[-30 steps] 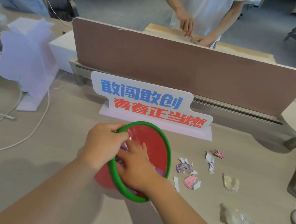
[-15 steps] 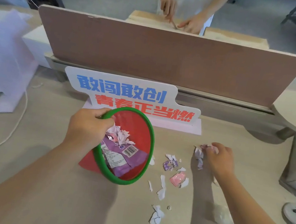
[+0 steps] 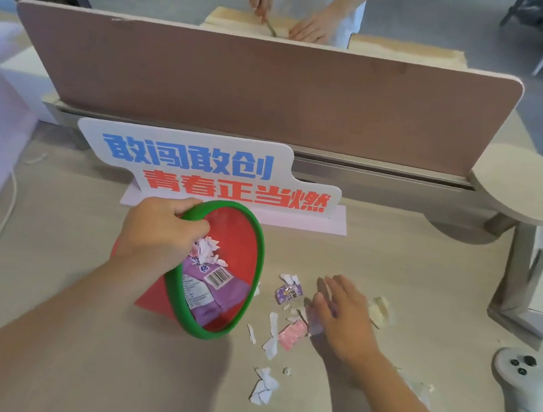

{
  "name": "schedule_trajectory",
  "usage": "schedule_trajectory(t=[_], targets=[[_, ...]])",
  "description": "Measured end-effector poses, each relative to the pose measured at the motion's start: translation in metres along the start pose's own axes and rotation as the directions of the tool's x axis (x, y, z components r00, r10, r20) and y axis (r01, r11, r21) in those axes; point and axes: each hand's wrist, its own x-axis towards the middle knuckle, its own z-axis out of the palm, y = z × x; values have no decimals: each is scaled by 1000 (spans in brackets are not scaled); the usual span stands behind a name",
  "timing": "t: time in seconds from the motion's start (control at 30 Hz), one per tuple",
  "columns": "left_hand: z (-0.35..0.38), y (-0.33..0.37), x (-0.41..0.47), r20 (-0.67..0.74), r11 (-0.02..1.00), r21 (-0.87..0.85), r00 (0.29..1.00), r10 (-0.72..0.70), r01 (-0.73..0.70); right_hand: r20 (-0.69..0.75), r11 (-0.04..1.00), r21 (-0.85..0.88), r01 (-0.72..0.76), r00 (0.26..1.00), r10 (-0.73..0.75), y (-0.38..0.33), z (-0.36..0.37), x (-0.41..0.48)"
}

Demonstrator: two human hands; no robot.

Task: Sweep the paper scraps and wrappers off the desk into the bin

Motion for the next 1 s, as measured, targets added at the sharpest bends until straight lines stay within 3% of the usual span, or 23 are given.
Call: schedule_trajectory(t=[0.03, 0.1, 0.17, 0.3, 0.43, 0.53, 0.67, 0.8, 0.9, 1.0], targets=[[3, 1, -3, 10, 1000, 10, 1000, 4, -4, -109, 996, -41, -79, 991, 74, 9, -5, 0], [8, 1, -13, 34, 998, 43, 999, 33, -35, -194, 950, -62, -305, 938, 288, 25, -17, -3], [12, 0, -23, 54, 996, 68, 997, 60, -64, -99, 905, -19, -425, 902, 421, 25, -17, -11], [18, -3, -38, 69, 991, 92, 993, 95, -101, 97, 971, -3, -237, 967, 236, 6, 0, -40], [20, -5, -46, 80, 981, 118, 987, 143, -151, -107, 943, 185, -276, 949, 298, 2, -16, -71], [19, -8, -54, 83, 979, 111, 984, 160, -169, -274, 934, 135, -332, 893, 357, 26, -30, -105], [17, -11, -64, 90, 969, 127, 975, 202, -212, -114, 909, 123, -399, 904, 413, 47, -17, -141], [12, -15, -68, 86, 968, 141, 977, 196, -207, -106, 914, 11, -405, 909, 404, 39, 19, -140], [10, -17, -68, 89, 969, 139, 977, 193, -204, -148, 901, 154, -405, 892, 427, 10, 29, -137], [10, -17, -64, 116, 964, 145, 971, 208, -224, -157, 816, 472, -334, 879, 451, -17, 15, -148]])
